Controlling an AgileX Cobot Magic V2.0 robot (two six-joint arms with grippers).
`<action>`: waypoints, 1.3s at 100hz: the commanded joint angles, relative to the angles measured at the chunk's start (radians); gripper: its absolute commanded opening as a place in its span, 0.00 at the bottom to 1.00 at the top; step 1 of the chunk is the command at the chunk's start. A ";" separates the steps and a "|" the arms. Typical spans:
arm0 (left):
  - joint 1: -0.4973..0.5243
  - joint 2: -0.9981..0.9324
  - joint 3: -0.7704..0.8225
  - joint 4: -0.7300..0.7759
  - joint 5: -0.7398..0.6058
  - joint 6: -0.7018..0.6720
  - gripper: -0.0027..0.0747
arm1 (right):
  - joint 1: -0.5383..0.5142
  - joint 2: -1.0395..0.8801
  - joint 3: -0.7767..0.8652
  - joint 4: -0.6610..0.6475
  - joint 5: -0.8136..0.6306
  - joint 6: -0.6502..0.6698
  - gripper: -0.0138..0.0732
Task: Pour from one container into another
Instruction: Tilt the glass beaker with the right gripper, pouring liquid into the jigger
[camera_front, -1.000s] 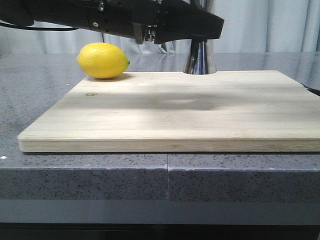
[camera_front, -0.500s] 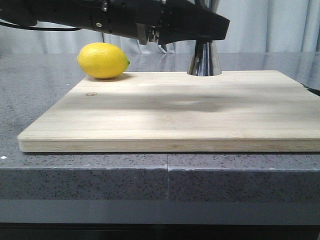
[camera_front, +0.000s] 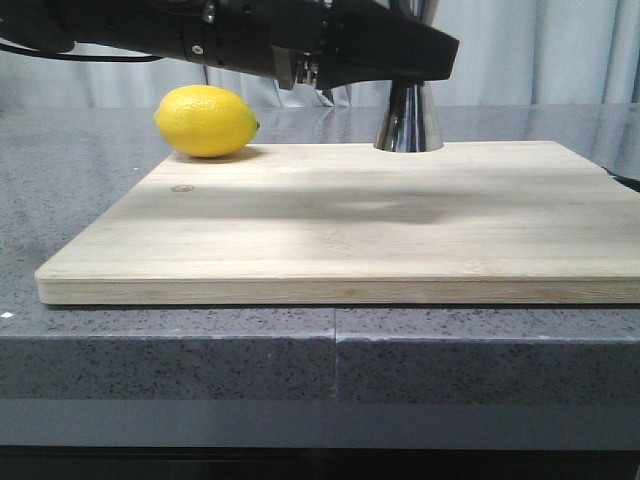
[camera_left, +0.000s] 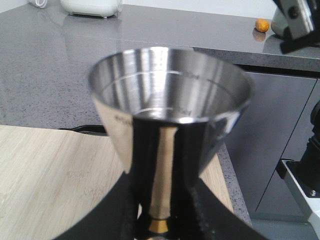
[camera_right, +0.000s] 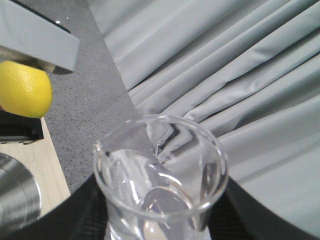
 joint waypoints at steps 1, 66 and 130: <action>-0.008 -0.061 -0.032 -0.070 0.114 -0.007 0.01 | 0.001 -0.018 -0.037 -0.022 -0.047 -0.004 0.39; -0.008 -0.061 -0.032 -0.070 0.114 -0.007 0.01 | 0.001 -0.018 -0.037 -0.113 -0.043 -0.004 0.39; -0.008 -0.061 -0.032 -0.070 0.114 -0.007 0.01 | 0.001 -0.018 -0.037 -0.187 -0.039 -0.004 0.39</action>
